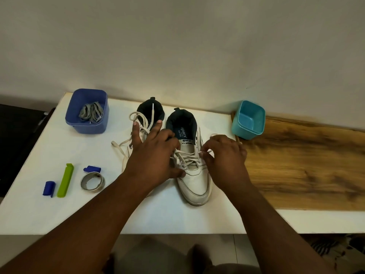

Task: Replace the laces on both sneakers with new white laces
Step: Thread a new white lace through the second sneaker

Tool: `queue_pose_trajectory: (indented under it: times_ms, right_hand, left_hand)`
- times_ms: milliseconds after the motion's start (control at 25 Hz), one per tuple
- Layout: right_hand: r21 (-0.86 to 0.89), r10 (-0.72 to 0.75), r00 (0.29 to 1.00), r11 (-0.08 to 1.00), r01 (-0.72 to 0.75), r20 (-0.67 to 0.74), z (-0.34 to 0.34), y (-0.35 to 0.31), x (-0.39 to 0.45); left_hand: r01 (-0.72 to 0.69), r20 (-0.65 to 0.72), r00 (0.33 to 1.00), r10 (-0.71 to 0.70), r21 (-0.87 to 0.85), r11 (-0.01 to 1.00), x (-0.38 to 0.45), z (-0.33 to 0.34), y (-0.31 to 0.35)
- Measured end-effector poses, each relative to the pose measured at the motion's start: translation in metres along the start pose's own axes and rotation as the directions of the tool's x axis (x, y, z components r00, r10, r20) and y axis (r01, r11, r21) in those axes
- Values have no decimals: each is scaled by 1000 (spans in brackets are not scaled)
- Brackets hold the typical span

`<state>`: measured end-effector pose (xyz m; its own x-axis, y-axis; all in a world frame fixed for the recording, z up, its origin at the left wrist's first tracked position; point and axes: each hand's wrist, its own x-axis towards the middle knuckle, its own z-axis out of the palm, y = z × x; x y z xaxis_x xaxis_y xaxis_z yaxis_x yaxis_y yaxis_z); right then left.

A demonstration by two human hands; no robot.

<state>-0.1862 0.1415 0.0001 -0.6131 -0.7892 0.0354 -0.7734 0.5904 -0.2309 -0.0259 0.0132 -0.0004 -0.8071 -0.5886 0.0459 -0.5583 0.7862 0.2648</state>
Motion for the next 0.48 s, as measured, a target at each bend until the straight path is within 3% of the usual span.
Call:
queue_pose_trajectory:
  times_ms: [120, 200, 280, 400, 480]
  right_hand:
    - [-95, 277, 951, 952, -290, -135, -14, 26, 2]
    - [-184, 389, 914, 896, -405, -118, -19, 34, -2]
    - [-210, 288, 957, 935, -287, -28, -12, 23, -5]
    - [-10, -29, 999, 1000, 30, 35, -2, 1, -3]
    - [33, -48, 999, 998, 48, 7, -2, -1, 0]
  left_hand:
    - [0, -1, 1000, 0, -6, 1000, 1, 0, 1]
    - [7, 10, 1000, -7, -6, 1000, 1, -1, 1]
    - [13, 2, 1000, -13, -17, 1000, 1, 1, 1]
    - [12, -38, 999, -14, -49, 999, 2, 4, 0]
    - [17, -61, 998, -21, -70, 997, 2, 5, -1]
